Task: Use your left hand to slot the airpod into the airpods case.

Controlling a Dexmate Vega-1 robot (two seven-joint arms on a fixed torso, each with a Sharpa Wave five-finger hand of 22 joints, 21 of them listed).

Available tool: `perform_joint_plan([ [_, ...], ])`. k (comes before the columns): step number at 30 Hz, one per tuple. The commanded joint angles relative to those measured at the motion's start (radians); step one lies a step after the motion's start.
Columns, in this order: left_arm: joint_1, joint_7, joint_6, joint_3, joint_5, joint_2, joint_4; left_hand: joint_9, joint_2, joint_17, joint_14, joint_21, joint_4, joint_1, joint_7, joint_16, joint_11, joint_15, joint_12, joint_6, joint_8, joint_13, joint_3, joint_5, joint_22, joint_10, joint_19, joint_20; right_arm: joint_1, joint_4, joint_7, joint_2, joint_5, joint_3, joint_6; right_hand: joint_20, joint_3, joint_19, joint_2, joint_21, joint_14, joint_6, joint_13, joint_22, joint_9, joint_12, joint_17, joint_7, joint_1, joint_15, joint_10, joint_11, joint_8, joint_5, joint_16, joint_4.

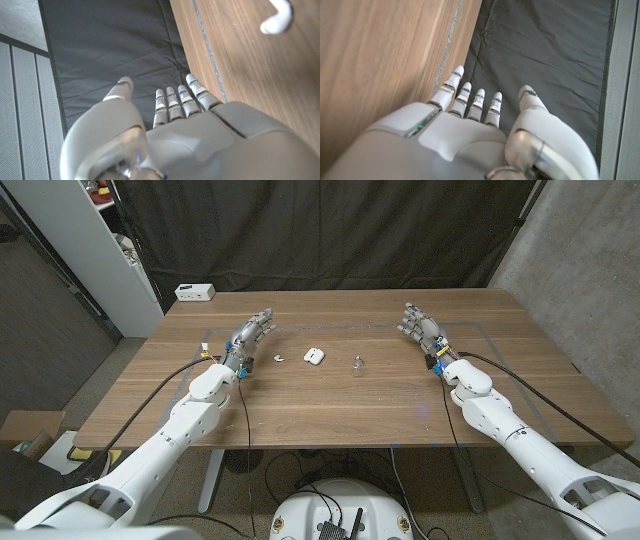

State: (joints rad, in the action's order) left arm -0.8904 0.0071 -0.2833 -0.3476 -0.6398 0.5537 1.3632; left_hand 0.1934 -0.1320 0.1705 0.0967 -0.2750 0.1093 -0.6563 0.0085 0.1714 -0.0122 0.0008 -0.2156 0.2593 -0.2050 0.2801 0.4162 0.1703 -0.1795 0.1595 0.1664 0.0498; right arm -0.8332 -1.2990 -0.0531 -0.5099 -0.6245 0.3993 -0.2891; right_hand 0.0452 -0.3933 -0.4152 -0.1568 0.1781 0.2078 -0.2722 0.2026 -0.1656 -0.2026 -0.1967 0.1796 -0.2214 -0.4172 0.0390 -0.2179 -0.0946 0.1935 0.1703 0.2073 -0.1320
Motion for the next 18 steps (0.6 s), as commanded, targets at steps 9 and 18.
perform_joint_plan([
  [9, -0.109, 0.168, 0.544, 0.015, 0.335, 0.476, 0.540, 0.014, 0.056, 0.006, -0.183, 0.082, 0.056, -0.060, -0.140, 0.003, -0.025, 0.003, 0.010, 0.072, -0.022, -0.005, -0.029, 0.015, 0.001, -0.132, -0.159, 0.006, -0.020, -0.061, -0.030, -0.038, 0.017, 0.023, 0.028, 0.021, -0.001, 0.004, 0.000, 0.006, 0.011, -0.013, 0.000, -0.002, -0.002, -0.008, 0.004, 0.083, -0.010, 0.119, -0.017, 0.001, 0.008, 0.006, 0.001, -0.003],
  [18, -0.055, 0.062, 0.758, 0.000, 0.434, 0.645, 0.683, 0.016, 0.082, 0.006, -0.218, 0.083, 0.057, -0.092, -0.193, 0.003, -0.034, -0.008, 0.007, 0.183, -0.056, -0.013, -0.043, 0.025, 0.001, -0.157, -0.171, 0.012, -0.038, -0.080, -0.046, -0.052, 0.005, 0.021, 0.033, 0.014, 0.002, 0.010, -0.002, 0.008, 0.014, -0.026, 0.001, -0.002, -0.001, -0.007, 0.005, 0.000, -0.007, 0.116, -0.019, 0.006, 0.010, 0.006, 0.000, -0.001],
])
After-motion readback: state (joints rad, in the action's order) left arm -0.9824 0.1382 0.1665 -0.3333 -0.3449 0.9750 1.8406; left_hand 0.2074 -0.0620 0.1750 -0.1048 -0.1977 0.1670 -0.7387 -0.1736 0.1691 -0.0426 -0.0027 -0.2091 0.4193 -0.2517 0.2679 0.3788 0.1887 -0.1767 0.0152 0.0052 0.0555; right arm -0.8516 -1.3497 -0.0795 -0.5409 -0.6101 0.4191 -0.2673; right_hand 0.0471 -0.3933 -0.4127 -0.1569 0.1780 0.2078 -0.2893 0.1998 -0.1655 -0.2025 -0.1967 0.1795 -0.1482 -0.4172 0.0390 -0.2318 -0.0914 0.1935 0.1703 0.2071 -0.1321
